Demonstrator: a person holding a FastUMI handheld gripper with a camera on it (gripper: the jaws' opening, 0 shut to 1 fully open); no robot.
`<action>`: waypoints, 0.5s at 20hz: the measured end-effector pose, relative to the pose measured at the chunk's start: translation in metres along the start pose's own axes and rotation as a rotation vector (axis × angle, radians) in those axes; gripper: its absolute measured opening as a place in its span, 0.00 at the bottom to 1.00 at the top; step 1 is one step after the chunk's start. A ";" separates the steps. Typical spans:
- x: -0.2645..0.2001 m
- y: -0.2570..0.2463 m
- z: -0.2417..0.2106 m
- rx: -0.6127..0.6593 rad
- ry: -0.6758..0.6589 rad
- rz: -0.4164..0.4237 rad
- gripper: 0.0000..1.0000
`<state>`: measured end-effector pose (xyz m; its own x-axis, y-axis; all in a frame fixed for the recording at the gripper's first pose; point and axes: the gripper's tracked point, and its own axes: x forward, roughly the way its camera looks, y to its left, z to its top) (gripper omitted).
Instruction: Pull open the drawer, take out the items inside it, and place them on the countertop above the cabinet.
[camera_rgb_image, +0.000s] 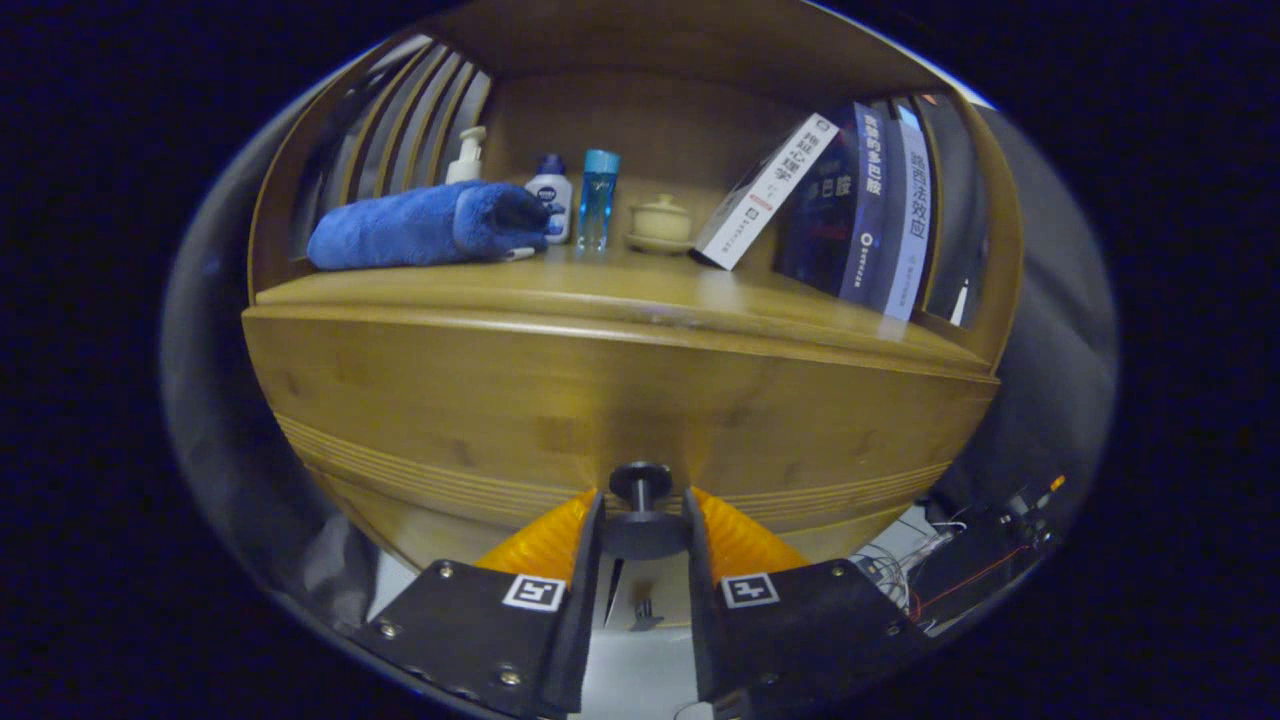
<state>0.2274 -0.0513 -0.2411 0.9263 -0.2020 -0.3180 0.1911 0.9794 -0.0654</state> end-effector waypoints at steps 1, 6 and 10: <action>0.002 0.002 0.002 0.042 -0.025 0.003 0.42; 0.000 0.001 0.004 0.073 -0.057 0.035 0.35; -0.009 0.000 0.006 0.053 -0.066 0.043 0.35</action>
<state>0.2208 -0.0495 -0.2322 0.9531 -0.1611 -0.2562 0.1660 0.9861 -0.0024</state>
